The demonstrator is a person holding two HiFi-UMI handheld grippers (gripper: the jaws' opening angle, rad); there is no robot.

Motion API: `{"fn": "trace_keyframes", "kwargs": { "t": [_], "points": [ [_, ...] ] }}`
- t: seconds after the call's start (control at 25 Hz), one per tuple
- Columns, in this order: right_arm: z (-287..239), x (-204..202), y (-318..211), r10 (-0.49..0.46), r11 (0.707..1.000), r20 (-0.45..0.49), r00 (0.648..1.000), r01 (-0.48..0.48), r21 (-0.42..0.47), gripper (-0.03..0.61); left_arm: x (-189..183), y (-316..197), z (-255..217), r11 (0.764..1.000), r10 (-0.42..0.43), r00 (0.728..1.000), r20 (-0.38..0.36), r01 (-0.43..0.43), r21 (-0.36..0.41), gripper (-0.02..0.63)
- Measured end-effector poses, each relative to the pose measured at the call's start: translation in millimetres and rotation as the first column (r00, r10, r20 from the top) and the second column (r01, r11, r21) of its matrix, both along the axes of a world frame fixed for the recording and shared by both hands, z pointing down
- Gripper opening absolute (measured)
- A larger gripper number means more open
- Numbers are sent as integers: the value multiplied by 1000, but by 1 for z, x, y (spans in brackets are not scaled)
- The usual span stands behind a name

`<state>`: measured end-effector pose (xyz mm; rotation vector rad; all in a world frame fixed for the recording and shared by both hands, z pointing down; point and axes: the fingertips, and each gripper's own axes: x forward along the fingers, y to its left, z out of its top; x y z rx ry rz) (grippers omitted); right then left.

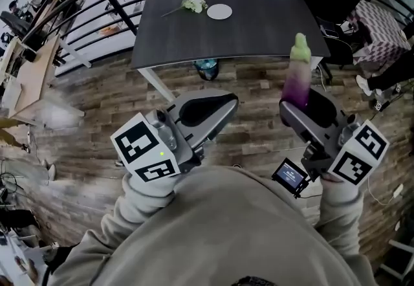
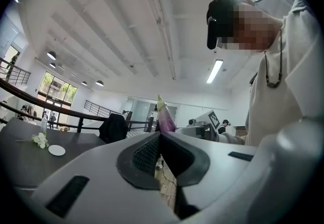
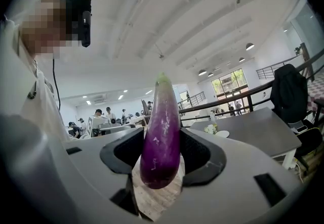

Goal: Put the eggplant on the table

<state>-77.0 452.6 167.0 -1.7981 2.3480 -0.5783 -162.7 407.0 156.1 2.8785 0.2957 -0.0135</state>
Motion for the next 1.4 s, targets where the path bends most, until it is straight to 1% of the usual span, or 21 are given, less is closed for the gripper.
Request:
{"fn": "trace_keyframes", "kwargs": {
  "t": [0.16,0.24,0.36,0.48,0.6,0.84,1.08,1.24,1.4],
  "points": [
    [6,18,27,35,999,20,999,-36,16,230,18,29,8,999,49,998,29,-49,4,6],
    [3,36,31,60,998,29,998,-60,21,230,34,33,7,998,69,997,41,-69,5,6],
    [1,68,19,103,995,37,994,-103,0,230,60,17,2,997,83,995,54,-83,-8,6],
    [1,84,12,153,988,51,987,-152,-23,230,75,-1,1,992,121,991,63,-119,-28,6],
    [3,98,3,196,980,35,980,-194,-39,230,90,-13,5,987,157,986,54,-155,-38,6],
    [6,104,2,230,972,-10,973,-230,-40,230,109,-20,9,978,204,979,9,-204,-33,6],
    [16,107,3,237,970,-17,971,-238,-45,230,119,-20,24,973,226,974,3,-226,-50,6],
    [18,113,3,255,966,-17,967,-256,-35,230,123,-17,26,969,246,969,-5,-246,-37,6],
    [11,109,-15,257,966,-32,966,-258,-31,230,119,-34,20,969,244,970,-17,-244,-28,6]
  ]
}}
